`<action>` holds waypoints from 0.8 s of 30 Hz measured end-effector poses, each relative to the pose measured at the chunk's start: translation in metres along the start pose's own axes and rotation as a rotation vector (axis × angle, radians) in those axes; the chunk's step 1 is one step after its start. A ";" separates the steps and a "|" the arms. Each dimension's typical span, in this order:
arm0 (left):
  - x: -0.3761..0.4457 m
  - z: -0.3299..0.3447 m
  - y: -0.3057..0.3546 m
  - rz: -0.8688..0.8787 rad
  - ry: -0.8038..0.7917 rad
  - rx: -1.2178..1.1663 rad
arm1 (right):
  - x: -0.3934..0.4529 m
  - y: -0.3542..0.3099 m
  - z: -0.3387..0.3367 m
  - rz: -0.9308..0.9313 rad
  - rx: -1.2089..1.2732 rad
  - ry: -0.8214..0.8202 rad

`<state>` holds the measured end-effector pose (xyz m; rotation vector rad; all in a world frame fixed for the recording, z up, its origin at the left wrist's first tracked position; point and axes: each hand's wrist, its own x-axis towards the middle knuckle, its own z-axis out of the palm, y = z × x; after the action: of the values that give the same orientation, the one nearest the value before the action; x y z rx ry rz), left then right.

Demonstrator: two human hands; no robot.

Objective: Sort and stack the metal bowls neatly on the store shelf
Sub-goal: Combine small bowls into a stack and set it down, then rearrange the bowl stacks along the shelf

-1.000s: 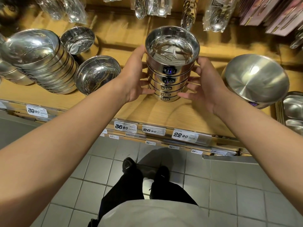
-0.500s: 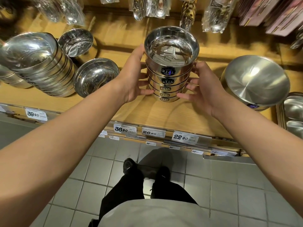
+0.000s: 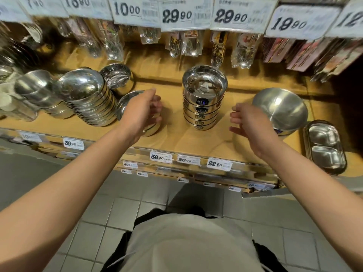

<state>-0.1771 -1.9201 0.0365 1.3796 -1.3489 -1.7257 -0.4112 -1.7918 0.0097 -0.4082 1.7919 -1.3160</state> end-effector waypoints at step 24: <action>-0.037 -0.172 -0.009 -0.017 0.048 0.047 | -0.134 0.005 0.105 -0.264 -0.118 -0.031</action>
<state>-0.0037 -1.9472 0.0475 1.4530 -1.3627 -1.6705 -0.2497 -1.7630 0.0558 -0.7478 1.8419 -1.3766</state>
